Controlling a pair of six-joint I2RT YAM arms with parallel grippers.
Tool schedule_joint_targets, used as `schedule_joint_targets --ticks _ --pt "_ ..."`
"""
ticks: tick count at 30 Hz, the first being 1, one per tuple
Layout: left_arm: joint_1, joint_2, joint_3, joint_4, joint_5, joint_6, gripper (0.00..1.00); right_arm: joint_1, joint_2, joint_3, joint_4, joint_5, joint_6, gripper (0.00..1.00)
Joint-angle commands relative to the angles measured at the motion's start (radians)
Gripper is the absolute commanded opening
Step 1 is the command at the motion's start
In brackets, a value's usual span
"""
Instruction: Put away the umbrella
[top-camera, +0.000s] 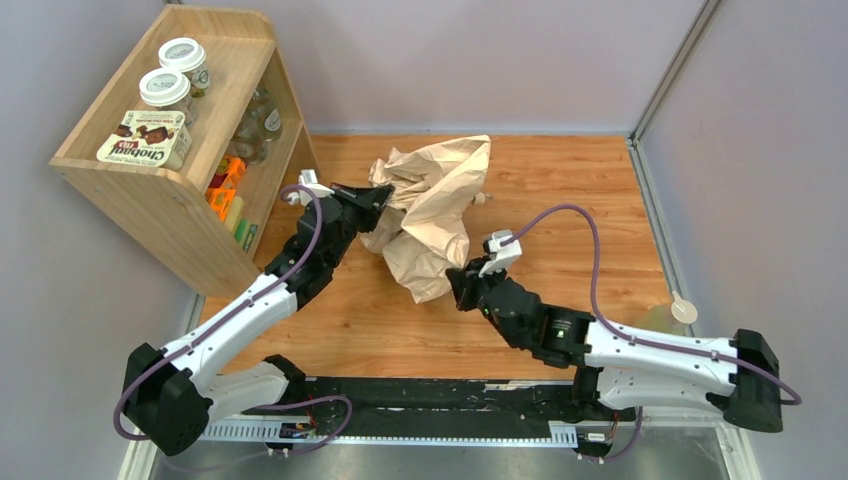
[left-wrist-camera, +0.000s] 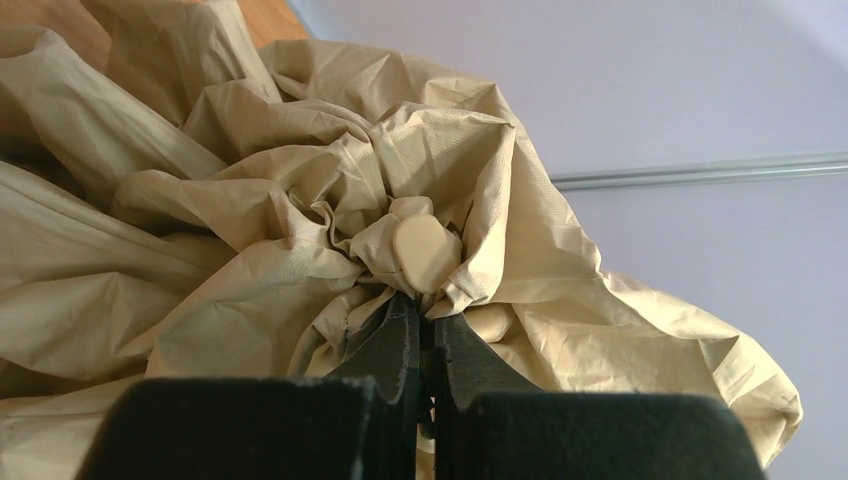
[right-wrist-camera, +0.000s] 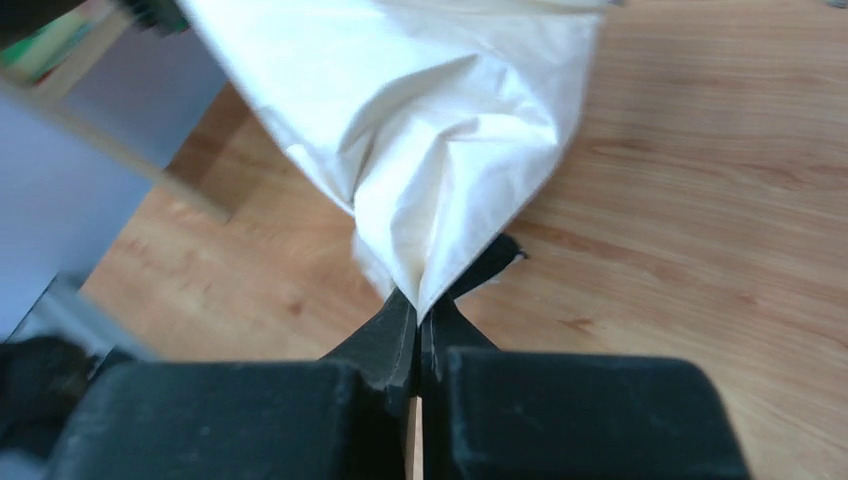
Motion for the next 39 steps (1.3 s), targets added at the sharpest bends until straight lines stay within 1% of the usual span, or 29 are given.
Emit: schedule_joint_targets --ticks 1,2,3,4,5,6,8,9,10,11,12,13,14,15,16,17,19,20,21,22,24,27,30,33,34,36,37,39 --pt "-0.003 -0.015 0.046 0.098 -0.026 -0.053 0.0 0.004 -0.158 -0.058 0.129 -0.467 -0.218 0.0" --pt "-0.001 -0.009 0.041 0.118 0.003 -0.062 0.0 -0.001 -0.198 -0.067 0.152 -0.584 -0.25 0.0" --pt "-0.001 -0.001 0.035 0.127 0.023 -0.091 0.0 -0.022 -0.23 -0.083 0.183 -0.667 -0.258 0.0" --pt "-0.001 0.005 0.029 0.162 0.071 -0.105 0.0 -0.065 -0.26 -0.097 0.232 -0.837 -0.255 0.0" --pt "-0.001 0.015 0.017 0.186 0.097 -0.128 0.0 -0.129 -0.272 -0.095 0.267 -1.005 -0.229 0.0" --pt "-0.001 0.019 0.008 0.244 0.153 -0.136 0.0 -0.186 -0.272 -0.08 0.298 -1.132 -0.186 0.0" --pt "-0.001 0.032 -0.006 0.273 0.221 -0.18 0.0 -0.313 -0.26 -0.057 0.422 -1.39 -0.05 0.0" --pt "-0.001 0.032 -0.018 0.29 0.253 -0.188 0.0 -0.352 -0.252 -0.048 0.492 -1.489 0.014 0.0" --pt "0.0 0.031 -0.028 0.321 0.26 -0.192 0.0 -0.376 -0.246 -0.035 0.514 -1.55 0.079 0.0" --pt "0.0 0.026 -0.045 0.327 0.261 -0.199 0.0 -0.384 -0.24 -0.013 0.489 -1.565 0.078 0.0" --pt "0.0 0.011 -0.051 0.328 0.257 -0.199 0.0 -0.384 -0.238 0.021 0.394 -1.541 0.049 0.07" --pt "-0.001 0.006 -0.06 0.328 0.24 -0.199 0.0 -0.383 -0.238 0.044 0.305 -1.485 0.021 0.17" --pt "0.0 -0.007 -0.066 0.324 0.234 -0.194 0.0 -0.383 -0.247 0.055 0.215 -1.396 0.006 0.24" --pt "0.0 -0.014 -0.066 0.318 0.22 -0.194 0.0 -0.38 -0.261 0.054 0.144 -1.26 0.001 0.28" --pt "0.0 -0.023 -0.063 0.319 0.214 -0.191 0.0 -0.371 -0.278 0.049 0.072 -1.148 0.006 0.4" --pt "0.0 -0.026 -0.06 0.319 0.208 -0.188 0.0 -0.352 -0.287 0.043 0.026 -1.053 0.007 0.54" --pt "0.0 -0.029 -0.045 0.312 0.205 -0.177 0.0 -0.303 -0.289 0.031 -0.037 -0.884 0.018 0.68" --pt "0.0 -0.027 -0.033 0.307 0.205 -0.173 0.0 -0.27 -0.284 0.025 -0.039 -0.828 0.013 0.74" --pt "0.0 -0.026 -0.029 0.299 0.205 -0.171 0.0 -0.236 -0.269 0.018 -0.03 -0.787 0.004 0.79" --pt "0.0 -0.02 -0.022 0.298 0.205 -0.172 0.0 -0.178 -0.254 0.018 -0.035 -0.703 0.0 0.81" --pt "0.0 -0.014 -0.016 0.299 0.208 -0.174 0.0 -0.098 -0.222 0.003 -0.015 -0.6 -0.029 0.86" --pt "0.0 -0.006 -0.009 0.299 0.212 -0.176 0.0 -0.012 -0.183 -0.055 0.097 -0.466 -0.062 0.94" --pt "0.0 -0.006 -0.012 0.301 0.22 -0.183 0.0 0.046 -0.154 -0.1 0.152 -0.302 -0.092 0.97" --pt "0.0 -0.011 -0.014 0.299 0.229 -0.191 0.0 0.057 -0.142 -0.143 0.175 -0.187 -0.105 0.98" --pt "-0.001 -0.014 -0.014 0.298 0.232 -0.191 0.0 0.059 -0.139 -0.153 0.189 -0.174 -0.118 0.97" --pt "0.0 -0.014 -0.014 0.299 0.24 -0.189 0.0 0.059 -0.155 -0.182 0.256 -0.212 -0.144 0.93" --pt "0.0 -0.014 -0.016 0.299 0.243 -0.191 0.0 0.059 -0.168 -0.195 0.304 -0.244 -0.164 0.89" --pt "0.0 -0.012 -0.02 0.307 0.246 -0.194 0.0 0.059 -0.179 -0.201 0.358 -0.315 -0.195 0.64"
